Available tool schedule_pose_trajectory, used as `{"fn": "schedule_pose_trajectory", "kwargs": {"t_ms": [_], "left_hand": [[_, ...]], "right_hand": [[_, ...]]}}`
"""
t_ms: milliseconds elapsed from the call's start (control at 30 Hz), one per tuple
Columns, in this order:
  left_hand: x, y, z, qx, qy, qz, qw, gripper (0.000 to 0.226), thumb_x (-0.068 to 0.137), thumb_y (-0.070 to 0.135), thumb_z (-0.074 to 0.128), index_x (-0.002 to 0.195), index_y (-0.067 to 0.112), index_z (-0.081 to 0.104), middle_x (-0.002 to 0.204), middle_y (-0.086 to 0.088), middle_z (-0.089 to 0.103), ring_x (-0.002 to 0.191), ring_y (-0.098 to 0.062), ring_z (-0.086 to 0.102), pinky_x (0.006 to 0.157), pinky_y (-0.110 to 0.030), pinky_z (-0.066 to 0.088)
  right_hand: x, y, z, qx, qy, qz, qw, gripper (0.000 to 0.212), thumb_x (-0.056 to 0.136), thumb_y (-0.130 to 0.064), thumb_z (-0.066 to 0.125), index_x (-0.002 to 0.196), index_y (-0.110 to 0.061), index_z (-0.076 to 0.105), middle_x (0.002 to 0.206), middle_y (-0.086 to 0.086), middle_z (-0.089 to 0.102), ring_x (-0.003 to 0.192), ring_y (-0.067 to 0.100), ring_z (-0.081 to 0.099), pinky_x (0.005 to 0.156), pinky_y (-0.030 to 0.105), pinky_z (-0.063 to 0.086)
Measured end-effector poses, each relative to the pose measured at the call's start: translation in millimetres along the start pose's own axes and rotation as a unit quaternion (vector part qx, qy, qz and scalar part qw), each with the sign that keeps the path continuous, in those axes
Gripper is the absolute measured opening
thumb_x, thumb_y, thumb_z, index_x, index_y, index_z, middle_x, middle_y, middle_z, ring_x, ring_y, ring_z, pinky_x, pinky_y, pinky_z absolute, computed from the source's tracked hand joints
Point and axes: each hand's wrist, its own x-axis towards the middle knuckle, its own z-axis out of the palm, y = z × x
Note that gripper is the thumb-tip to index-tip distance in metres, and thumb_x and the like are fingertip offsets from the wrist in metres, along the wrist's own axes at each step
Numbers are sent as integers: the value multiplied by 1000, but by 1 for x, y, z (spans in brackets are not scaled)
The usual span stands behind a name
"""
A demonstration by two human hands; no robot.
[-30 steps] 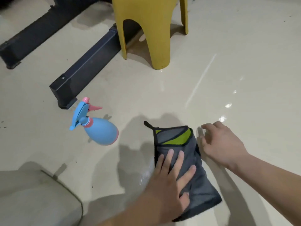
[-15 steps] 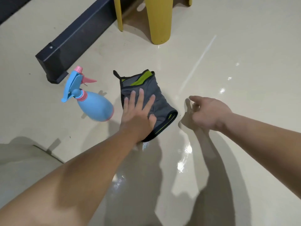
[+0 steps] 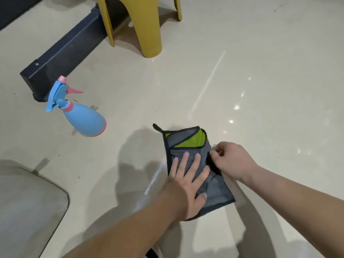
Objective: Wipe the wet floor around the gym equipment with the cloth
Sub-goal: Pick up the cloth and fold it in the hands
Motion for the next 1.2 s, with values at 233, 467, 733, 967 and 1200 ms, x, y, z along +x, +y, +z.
{"fn": "schedule_pose_trajectory", "kwargs": {"t_ms": [233, 467, 733, 967, 1200], "left_hand": [[-4, -57, -50, -234, 179, -244, 924, 50, 95, 47, 59, 139, 23, 59, 139, 4, 55, 129, -20, 53, 107, -37, 45], [30, -41, -65, -449, 182, -341, 806, 38, 86, 48, 79, 108, 25, 57, 95, 9, 66, 89, -9, 65, 76, -27, 52], [60, -64, -119, -491, 257, -244, 796, 25, 89, 20, 79, 80, 20, 56, 66, 9, 44, 56, -5, 40, 54, -20, 36], [27, -68, -82, -315, 95, -385, 862, 60, 87, 73, 57, 78, 14, 60, 74, 2, 65, 71, -22, 64, 63, -32, 45], [16, -33, -59, -414, 46, -371, 830, 44, 88, 40, 80, 68, 16, 48, 73, -1, 56, 70, -22, 54, 65, -31, 42]], "right_hand": [[3, -4, 7, 141, -10, 107, 984, 32, 78, -33, 78, 75, -6, 60, 73, 9, 66, 71, 29, 64, 69, 36, 55], [-10, -15, 11, 363, -51, 186, 912, 13, 80, -11, 78, 78, -3, 68, 76, 16, 73, 57, 27, 66, 45, 27, 51], [-5, -8, 5, 346, -46, 137, 927, 30, 93, -28, 69, 79, -16, 45, 75, 6, 49, 61, 21, 45, 53, 23, 38], [0, -10, 6, 289, -66, 181, 938, 41, 79, -44, 79, 85, -5, 66, 82, 10, 71, 63, 27, 59, 62, 31, 48], [-10, -18, 3, 291, -102, 184, 933, 27, 85, -30, 79, 91, -5, 71, 84, 7, 74, 65, 24, 68, 57, 27, 55]]}}
